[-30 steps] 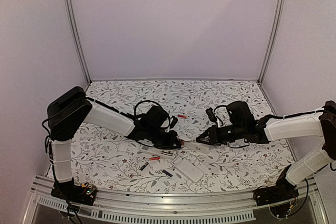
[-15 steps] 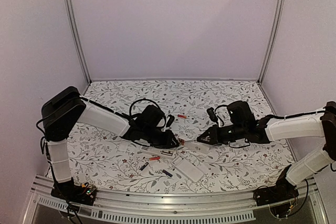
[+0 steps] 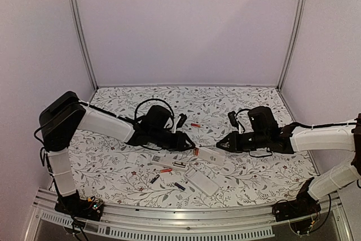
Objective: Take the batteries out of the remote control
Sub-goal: Remove the battery from the remote control without the battery cover.
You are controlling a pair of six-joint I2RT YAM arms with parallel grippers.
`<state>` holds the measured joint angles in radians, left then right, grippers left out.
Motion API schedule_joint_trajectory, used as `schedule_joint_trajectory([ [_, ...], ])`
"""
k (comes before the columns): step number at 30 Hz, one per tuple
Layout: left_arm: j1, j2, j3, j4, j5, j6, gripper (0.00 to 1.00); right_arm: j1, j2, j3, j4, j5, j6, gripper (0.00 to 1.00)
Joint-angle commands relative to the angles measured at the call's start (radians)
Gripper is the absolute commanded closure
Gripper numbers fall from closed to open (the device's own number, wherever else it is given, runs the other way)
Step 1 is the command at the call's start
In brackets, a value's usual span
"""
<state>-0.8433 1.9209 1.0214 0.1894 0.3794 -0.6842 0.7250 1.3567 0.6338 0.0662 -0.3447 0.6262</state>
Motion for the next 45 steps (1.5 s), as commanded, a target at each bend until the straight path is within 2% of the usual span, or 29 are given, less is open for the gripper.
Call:
schedule_joint_trajectory([
  [1, 0.004, 0.031, 0.031, 0.059, 0.05, 0.016, 0.59, -0.009, -0.005, 0.003, -0.03, 0.063, -0.016, 1.0],
  [10, -0.004, 0.112, 0.101, 0.066, 0.042, -0.001, 0.59, -0.016, -0.044, -0.012, -0.063, 0.162, 0.0, 1.0],
  [16, -0.006, 0.07, 0.109, 0.015, -0.052, -0.005, 0.47, -0.047, -0.077, -0.042, -0.121, 0.241, 0.034, 1.0],
  [20, -0.013, 0.05, 0.089, -0.004, -0.037, -0.045, 0.4, -0.069, -0.067, -0.046, -0.143, 0.266, 0.033, 1.0],
  [25, -0.045, 0.037, 0.056, -0.026, -0.007, -0.107, 0.38, -0.089, -0.019, -0.021, -0.195, 0.271, 0.01, 1.0],
  [34, -0.064, -0.031, -0.026, -0.036, -0.006, -0.173, 0.35, -0.086, -0.044, -0.02, -0.325, 0.067, -0.033, 1.0],
  [39, -0.064, -0.031, -0.02, -0.038, 0.009, -0.173, 0.33, -0.077, -0.085, -0.052, -0.289, -0.119, -0.034, 1.0],
  [45, -0.064, 0.01, 0.021, -0.032, 0.022, -0.143, 0.33, -0.058, -0.052, -0.06, -0.223, -0.143, -0.017, 1.0],
])
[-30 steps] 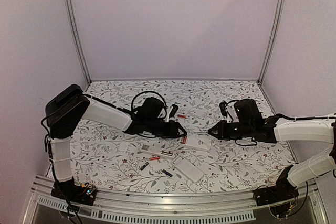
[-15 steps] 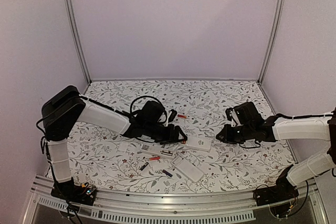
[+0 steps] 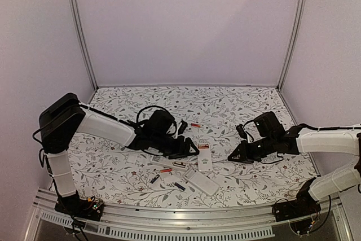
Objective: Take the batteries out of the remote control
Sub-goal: Remove the battery from the remote control without the battery cover.
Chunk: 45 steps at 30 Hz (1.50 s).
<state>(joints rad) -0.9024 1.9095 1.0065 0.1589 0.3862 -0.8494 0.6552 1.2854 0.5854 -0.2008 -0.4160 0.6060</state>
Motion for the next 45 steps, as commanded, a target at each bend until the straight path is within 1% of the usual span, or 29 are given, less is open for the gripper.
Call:
schedule_joint_trajectory([
  [1, -0.005, 0.031, 0.048, -0.003, 0.014, 0.032, 0.32, 0.012, 0.019, -0.009, 0.05, -0.061, 0.011, 1.0],
  [4, -0.009, 0.062, 0.103, -0.055, -0.003, 0.075, 0.31, 0.012, -0.013, 0.001, 0.032, 0.043, 0.033, 1.0],
  [7, -0.034, 0.094, 0.176, -0.168, -0.077, 0.124, 0.29, 0.012, -0.073, 0.005, 0.022, 0.144, 0.07, 1.0],
  [10, -0.061, 0.139, 0.256, -0.315, -0.158, 0.149, 0.25, 0.012, -0.11, -0.002, 0.035, 0.196, 0.109, 1.0],
  [15, -0.094, 0.181, 0.322, -0.417, -0.247, 0.15, 0.23, 0.012, -0.147, -0.009, 0.045, 0.236, 0.132, 1.0],
  [18, -0.102, 0.198, 0.342, -0.407, -0.246, 0.154, 0.23, 0.012, -0.158, -0.009, 0.043, 0.243, 0.131, 1.0],
  [21, -0.111, 0.216, 0.345, -0.336, -0.206, 0.16, 0.23, 0.012, -0.16, -0.014, 0.038, 0.259, 0.133, 1.0],
  [24, -0.116, 0.258, 0.387, -0.31, -0.179, 0.182, 0.23, 0.012, -0.167, -0.022, 0.038, 0.279, 0.143, 1.0],
  [27, -0.133, 0.294, 0.435, -0.309, -0.181, 0.226, 0.23, 0.012, -0.175, -0.032, 0.038, 0.291, 0.153, 1.0],
  [29, -0.144, 0.313, 0.46, -0.315, -0.201, 0.257, 0.23, 0.012, -0.18, -0.042, 0.039, 0.297, 0.163, 1.0],
  [33, -0.158, 0.331, 0.498, -0.39, -0.279, 0.298, 0.23, 0.012, -0.189, -0.065, 0.043, 0.307, 0.192, 1.0],
  [36, -0.174, 0.313, 0.485, -0.418, -0.345, 0.34, 0.22, 0.012, -0.204, -0.086, 0.052, 0.309, 0.22, 1.0],
  [40, -0.199, 0.276, 0.442, -0.428, -0.384, 0.403, 0.21, 0.014, -0.206, -0.099, 0.054, 0.311, 0.236, 1.0],
  [41, -0.207, 0.268, 0.43, -0.434, -0.415, 0.416, 0.21, 0.014, -0.2, -0.1, 0.061, 0.308, 0.236, 1.0],
  [45, -0.225, 0.262, 0.413, -0.459, -0.465, 0.453, 0.21, 0.022, -0.183, -0.096, 0.09, 0.304, 0.245, 1.0],
])
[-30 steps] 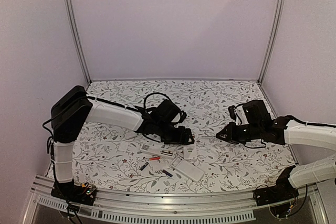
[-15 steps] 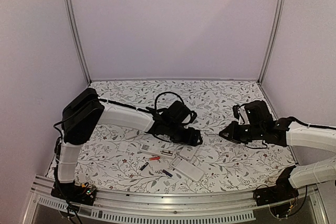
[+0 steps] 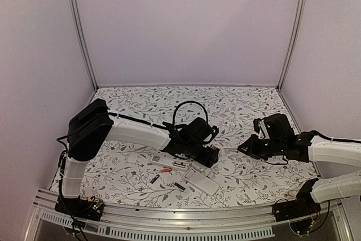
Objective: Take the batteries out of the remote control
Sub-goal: Remove the battery from the remote control without the battery cover.
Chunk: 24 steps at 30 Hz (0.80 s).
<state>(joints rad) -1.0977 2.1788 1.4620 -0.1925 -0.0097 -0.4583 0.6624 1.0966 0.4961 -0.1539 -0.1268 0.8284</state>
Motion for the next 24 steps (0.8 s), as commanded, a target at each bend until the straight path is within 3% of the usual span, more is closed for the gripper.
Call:
schedule_joint_trajectory([
  [1, -0.031, -0.006, -0.043, -0.115, -0.074, 0.066, 0.21, 0.017, 0.011, -0.005, 0.05, 0.017, 0.026, 1.0],
  [15, -0.036, -0.017, -0.087, -0.09, -0.09, 0.108, 0.47, 0.026, 0.078, 0.011, 0.077, 0.007, 0.031, 1.0],
  [24, -0.036, -0.022, -0.102, -0.084, -0.095, 0.113, 0.55, 0.028, 0.104, 0.017, 0.089, 0.001, 0.031, 1.0],
])
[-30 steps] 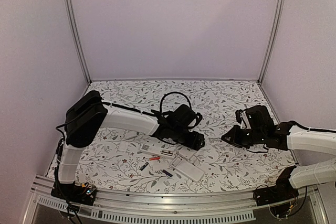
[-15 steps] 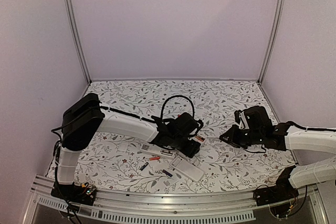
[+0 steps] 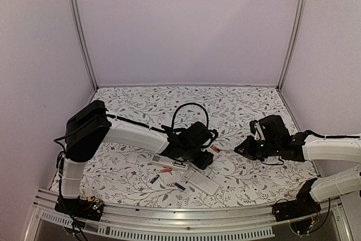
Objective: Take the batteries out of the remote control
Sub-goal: Remove the battery from the remote control without the battery cover.
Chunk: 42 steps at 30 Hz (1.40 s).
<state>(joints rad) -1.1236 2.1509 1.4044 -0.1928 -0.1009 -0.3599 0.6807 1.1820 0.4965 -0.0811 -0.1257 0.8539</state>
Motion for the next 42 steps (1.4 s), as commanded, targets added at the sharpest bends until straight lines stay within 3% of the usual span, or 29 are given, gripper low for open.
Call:
schedule_joint_trajectory([
  [1, -0.01, 0.006, -0.044, -0.084, -0.005, 0.016, 0.55, 0.01, 0.02, 0.017, 0.018, -0.003, 0.005, 1.0],
  [12, -0.01, 0.006, -0.045, -0.083, 0.003, 0.048, 0.62, 0.01, 0.008, -0.002, 0.163, -0.084, 0.064, 1.0],
  [25, -0.011, 0.013, -0.046, -0.086, 0.006, 0.055, 0.64, 0.01, -0.033, 0.005, 0.205, -0.103, 0.098, 1.0],
  [35, -0.009, 0.006, -0.055, -0.086, -0.016, 0.049, 0.65, 0.01, -0.069, 0.005, -0.011, 0.061, 0.049, 1.0],
  [42, -0.009, 0.009, -0.049, -0.091, -0.015, 0.051, 0.66, 0.01, -0.034, -0.004, -0.009, 0.017, 0.024, 1.0],
])
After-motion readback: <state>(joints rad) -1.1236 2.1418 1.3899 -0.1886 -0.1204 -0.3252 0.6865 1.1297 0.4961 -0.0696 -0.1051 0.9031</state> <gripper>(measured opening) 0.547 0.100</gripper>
